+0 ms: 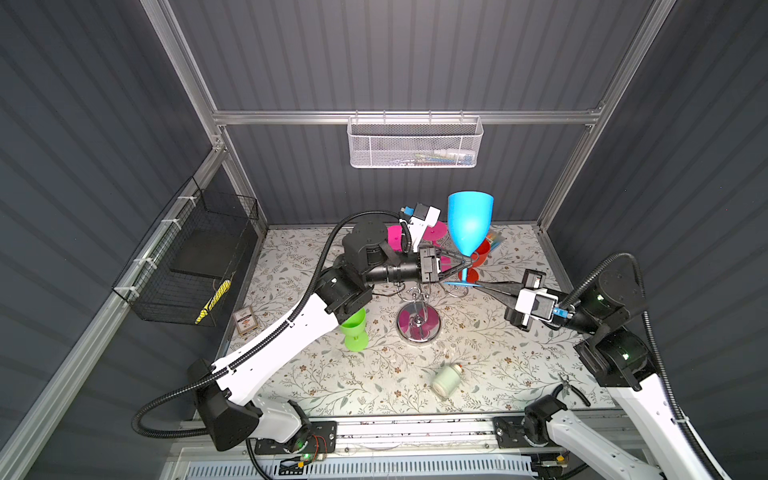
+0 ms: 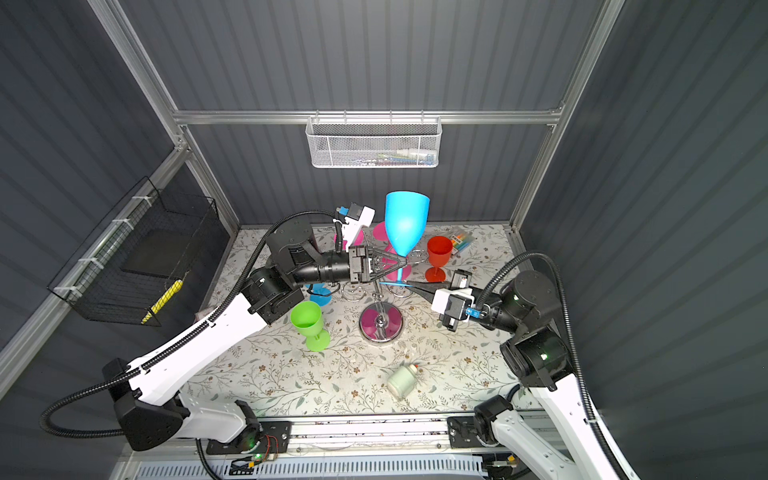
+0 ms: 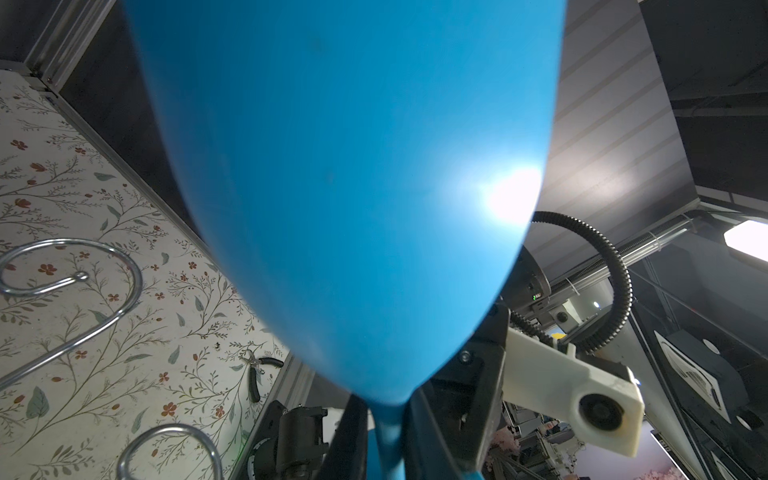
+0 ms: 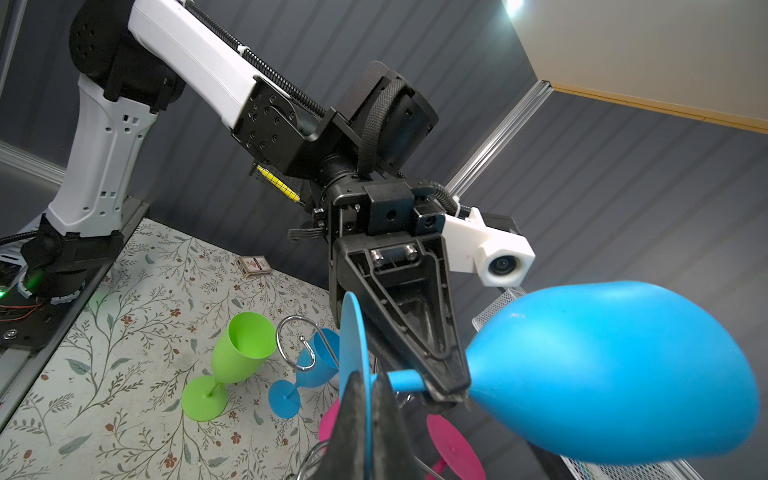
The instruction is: Take the wine glass off the wine glass rack
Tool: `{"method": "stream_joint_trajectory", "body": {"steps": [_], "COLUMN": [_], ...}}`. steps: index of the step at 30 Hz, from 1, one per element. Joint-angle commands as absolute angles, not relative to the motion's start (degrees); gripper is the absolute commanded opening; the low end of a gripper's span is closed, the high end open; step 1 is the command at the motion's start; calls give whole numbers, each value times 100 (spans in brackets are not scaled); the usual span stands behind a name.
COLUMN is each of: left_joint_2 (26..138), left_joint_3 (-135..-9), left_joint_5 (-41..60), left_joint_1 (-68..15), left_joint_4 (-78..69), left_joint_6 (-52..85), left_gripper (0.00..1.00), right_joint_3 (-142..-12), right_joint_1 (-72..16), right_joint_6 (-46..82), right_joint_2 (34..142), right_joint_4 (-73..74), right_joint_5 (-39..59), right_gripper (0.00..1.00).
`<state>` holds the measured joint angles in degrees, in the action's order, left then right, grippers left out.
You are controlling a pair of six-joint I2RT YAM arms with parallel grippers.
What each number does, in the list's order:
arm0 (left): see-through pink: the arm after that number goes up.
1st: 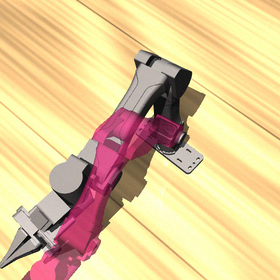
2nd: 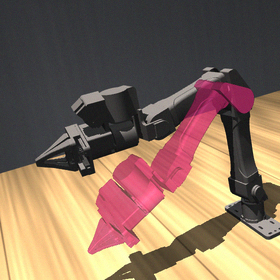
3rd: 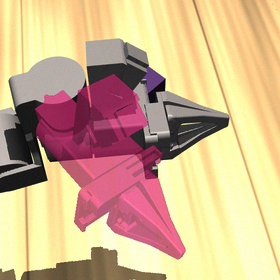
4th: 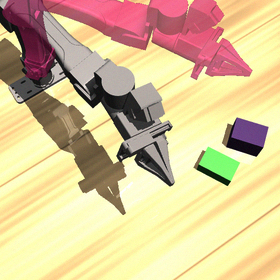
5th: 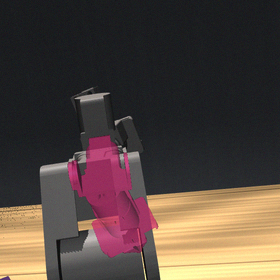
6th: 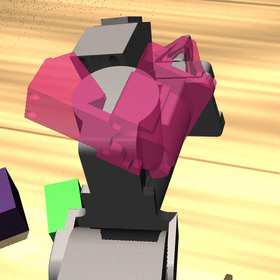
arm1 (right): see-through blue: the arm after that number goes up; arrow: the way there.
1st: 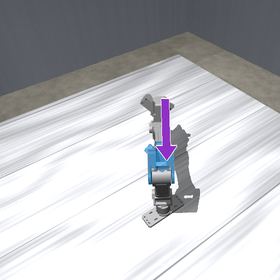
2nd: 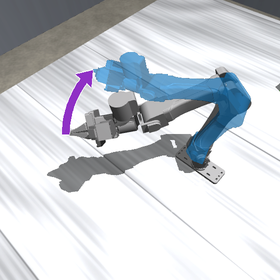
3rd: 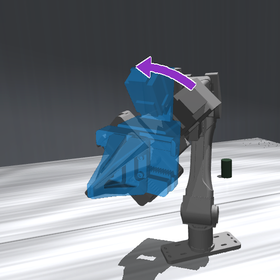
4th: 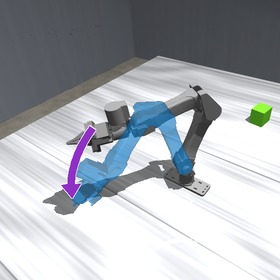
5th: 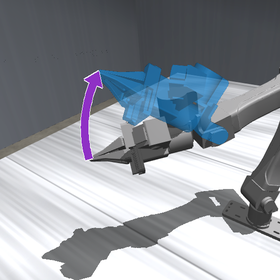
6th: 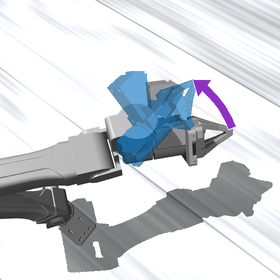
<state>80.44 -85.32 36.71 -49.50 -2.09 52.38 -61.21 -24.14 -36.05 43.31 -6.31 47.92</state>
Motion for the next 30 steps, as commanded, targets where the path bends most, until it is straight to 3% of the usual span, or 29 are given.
{"method": "stream_joint_trajectory", "body": {"steps": [1, 15, 17, 20, 21, 22, 30], "left_joint_2": [8110, 8117, 8079, 7969, 7923, 7867, 7333], "left_joint_3": [-8499, -8474, -8444, -8435, -8438, -8462, -8937], "left_joint_5": [3812, 3778, 3678, 3481, 3390, 3285, 1987], "left_joint_1": [-4931, -4935, -4939, -4938, -4938, -4937, -4939], "left_joint_4": [-474, -724, -789, -789, -759, -689, 727], "left_joint_6": [5260, 5359, 5370, 5280, 5200, 5090, 3286], "left_gripper": [16, 2, 1, 0, 0, 0, 0], "right_joint_3": [-6315, -6383, -6376, -6359, -6325, -6287, -5470], "right_joint_1": [-2496, -2599, -2610, -2610, -2610, -2610, -2610], "right_joint_6": [-3681, -3797, -3733, -3719, -3709, -3697, -2458], "right_joint_2": [4324, 4351, 4342, 4297, 4255, 4213, 3691], "right_joint_4": [-829, -1028, -1014, -1054, -1019, -988, 866], "right_joint_5": [4799, 4747, 4716, 4699, 4651, 4592, 3562], "right_gripper": [0, 1, 13, 48, 87, 99, 99]}}
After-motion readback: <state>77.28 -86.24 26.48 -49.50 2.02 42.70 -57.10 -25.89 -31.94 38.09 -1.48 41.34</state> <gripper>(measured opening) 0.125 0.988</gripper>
